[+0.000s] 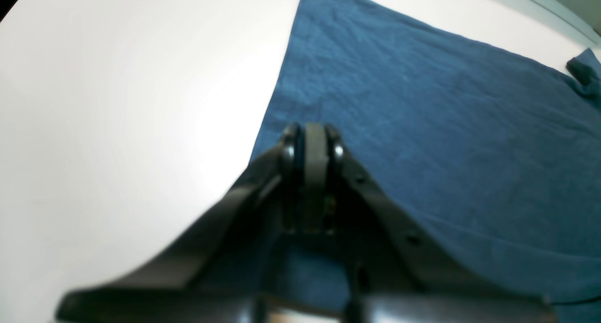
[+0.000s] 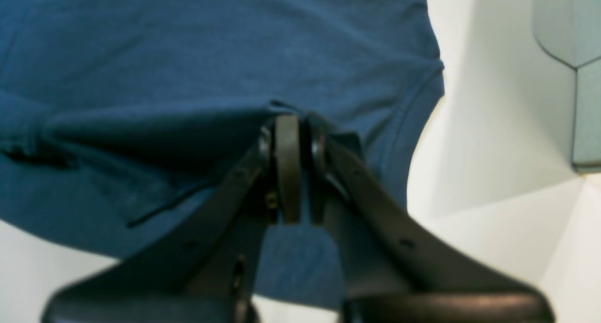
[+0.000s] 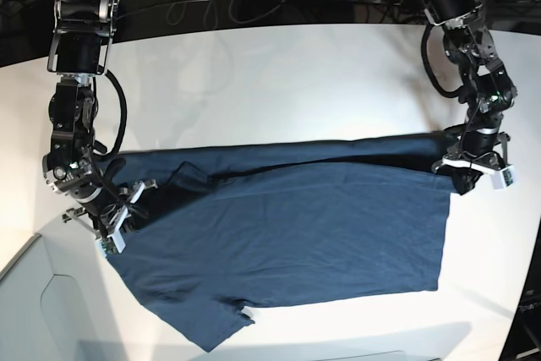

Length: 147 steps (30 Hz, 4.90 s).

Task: Fold the T-shirt properly
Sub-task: 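Carry the lifted edge over the shirt body with both grippers, then open both grippers to release the folded edge, then grasp the folded edge again with both grippers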

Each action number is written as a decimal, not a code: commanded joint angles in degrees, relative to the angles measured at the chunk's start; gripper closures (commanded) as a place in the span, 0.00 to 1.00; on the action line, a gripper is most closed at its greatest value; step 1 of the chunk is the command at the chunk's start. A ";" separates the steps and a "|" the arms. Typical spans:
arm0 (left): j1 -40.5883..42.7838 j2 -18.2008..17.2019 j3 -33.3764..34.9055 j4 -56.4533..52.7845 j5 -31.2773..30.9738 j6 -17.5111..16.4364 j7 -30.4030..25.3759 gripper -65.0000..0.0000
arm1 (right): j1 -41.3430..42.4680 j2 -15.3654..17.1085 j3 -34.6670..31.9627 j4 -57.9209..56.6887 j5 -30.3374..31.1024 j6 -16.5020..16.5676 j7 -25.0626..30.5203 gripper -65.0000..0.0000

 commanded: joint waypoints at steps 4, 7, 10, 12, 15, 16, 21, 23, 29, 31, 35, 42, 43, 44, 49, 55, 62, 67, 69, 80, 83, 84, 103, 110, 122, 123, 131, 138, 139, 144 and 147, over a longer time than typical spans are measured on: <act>-2.30 -0.96 -0.24 -0.95 -0.58 -0.37 -1.46 1.00 | 2.68 0.49 0.21 0.88 0.25 0.50 1.76 1.00; -2.91 -1.05 -0.24 -1.22 -0.49 -0.37 -1.29 1.00 | 2.86 0.40 0.29 0.88 0.25 0.50 1.67 1.00; -3.35 -1.05 0.02 -1.22 -0.49 -0.37 -1.38 1.00 | 2.86 0.40 0.29 0.88 0.25 0.50 1.67 1.00; -4.58 -0.96 0.02 -1.22 -0.49 -0.37 -1.29 1.00 | 2.86 0.40 0.29 0.88 0.25 0.50 1.67 1.00; -5.02 -0.96 0.02 -1.22 -0.49 -0.37 -1.29 1.00 | 2.86 0.66 0.47 0.88 0.25 0.50 1.67 1.00; -5.37 -0.96 0.02 -1.22 -0.49 -0.37 -1.29 1.00 | 2.86 0.75 0.56 0.88 0.25 0.50 1.67 1.00; -6.96 -1.05 -0.24 -1.22 -0.40 -0.37 -1.29 1.00 | 2.86 0.84 0.56 0.88 0.25 0.50 1.67 1.00; -6.96 -1.05 0.02 -1.22 -0.40 -0.37 -1.29 1.00 | 2.86 0.66 0.56 0.88 0.25 0.50 1.67 1.00; -8.10 -0.96 0.02 -3.68 -0.40 -0.37 -1.38 1.00 | 2.86 0.57 0.56 0.88 0.25 0.50 1.67 1.00; -8.10 -0.96 -0.07 -4.56 -0.40 -0.37 -1.46 1.00 | 2.86 0.57 0.56 0.88 0.25 0.50 1.67 1.00; -8.19 -1.05 -0.24 -4.82 -0.40 -0.37 -1.73 1.00 | 2.95 0.57 0.56 0.88 0.25 0.50 1.67 1.00; -8.98 -1.75 -0.16 -4.91 -0.40 -0.37 -1.73 1.00 | 4.00 0.57 0.38 0.88 0.25 0.50 1.67 1.00; -8.98 -1.75 -0.16 -4.91 -0.40 -0.37 -1.73 1.00 | 4.00 0.49 0.38 0.88 0.25 0.50 1.67 1.00; -8.98 -1.75 -0.24 -4.91 -0.40 -0.37 -1.73 1.00 | 4.00 0.49 0.38 0.88 0.25 0.50 1.67 1.00; -8.98 -1.75 -0.07 -4.91 -0.40 -0.37 -1.46 1.00 | 4.00 0.49 0.38 0.88 0.25 0.50 1.67 1.00; -8.98 -1.75 -0.16 -4.91 -0.40 -0.37 -1.29 1.00 | 4.00 0.49 0.29 0.62 0.25 0.50 1.14 0.98; -8.89 -1.75 -0.33 -4.82 -0.49 -0.37 -1.73 0.62 | 5.23 0.49 0.29 -4.04 0.34 0.50 1.67 0.51; -8.54 -1.75 -0.33 -4.12 -0.66 -0.46 -1.38 0.47 | 5.05 0.49 0.29 -3.95 0.34 0.50 3.96 0.45; -8.45 -1.75 -0.33 -4.03 -0.75 -0.55 -1.29 0.47 | 4.97 0.57 0.38 -3.95 0.34 0.50 4.48 0.46; -0.98 -0.08 -6.49 -6.05 -0.93 -0.72 -1.82 0.47 | 0.92 1.81 0.56 -3.08 0.43 0.50 6.15 0.45; -0.98 -0.08 -6.75 -9.04 -0.93 -0.81 -1.82 0.47 | -1.10 1.89 0.56 -2.90 0.43 0.50 7.82 0.45; -0.98 -0.08 -6.66 -9.92 -0.93 -0.81 -1.82 0.47 | -1.63 1.89 0.56 -2.64 0.43 0.50 8.18 0.45; -0.89 0.01 -4.20 -13.97 -0.84 -0.81 -1.82 0.65 | -3.82 1.98 0.73 -2.55 0.34 0.50 8.53 0.45; -0.89 -0.08 -4.02 -17.13 -0.93 -0.81 -1.82 0.70 | -4.09 1.98 2.40 -2.55 0.34 0.50 8.53 0.45; -0.89 -0.08 -4.46 -16.34 -0.93 -0.55 -1.55 1.00 | -4.09 3.65 7.77 -3.16 0.34 0.50 8.53 0.45; -0.89 -0.08 -4.46 -16.34 -0.93 -0.55 -1.55 1.00 | -4.09 3.65 8.03 -3.25 0.34 0.50 8.53 0.45; 0.34 -0.08 -4.55 -16.34 -0.93 -0.46 -1.82 1.00 | -4.09 6.11 8.82 -7.38 0.34 0.50 8.53 0.45; 1.22 -0.08 -4.55 -16.34 -0.93 -0.46 -1.82 1.00 | -6.20 6.55 8.82 -8.00 0.34 0.50 8.53 0.45; 1.22 -0.08 -4.55 -16.34 -0.93 -0.46 -1.82 1.00 | -6.20 6.55 8.82 -8.26 0.34 0.50 8.53 0.45; 1.22 -0.08 -4.55 -16.34 -0.93 -0.46 -1.82 1.00 | -7.43 6.46 8.82 -9.67 0.34 0.50 8.62 0.45; 1.22 -0.08 -4.55 -16.34 -0.93 -0.46 -1.82 1.00 | -7.43 6.46 8.73 -11.16 0.34 0.50 8.62 0.46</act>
